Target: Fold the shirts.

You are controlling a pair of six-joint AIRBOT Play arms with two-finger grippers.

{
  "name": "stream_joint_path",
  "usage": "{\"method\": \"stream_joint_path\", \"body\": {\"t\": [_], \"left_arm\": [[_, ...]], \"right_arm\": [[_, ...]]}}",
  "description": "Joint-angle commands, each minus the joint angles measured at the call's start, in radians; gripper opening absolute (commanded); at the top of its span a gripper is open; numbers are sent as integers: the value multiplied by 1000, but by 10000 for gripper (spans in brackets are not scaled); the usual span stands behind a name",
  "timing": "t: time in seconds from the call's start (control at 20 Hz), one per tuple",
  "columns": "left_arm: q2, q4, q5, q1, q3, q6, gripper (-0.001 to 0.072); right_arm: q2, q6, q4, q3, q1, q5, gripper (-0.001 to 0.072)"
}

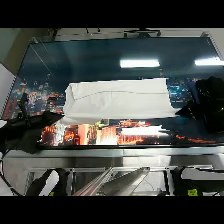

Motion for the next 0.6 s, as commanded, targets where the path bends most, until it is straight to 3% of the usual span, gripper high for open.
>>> {"method": "stream_joint_path", "body": {"t": [0.0, 0.3, 0.55], "left_arm": [[-114, -1, 26, -87, 186, -10, 19], [-488, 23, 82, -256, 672, -30, 19], [-807, 188, 89, -346, 911, -42, 18]], "right_arm": [[6, -75, 207, 2, 27, -82, 13], [-79, -103, 270, 166, 193, -399, 13], [-276, -103, 270, 330, 264, -498, 13]]}}
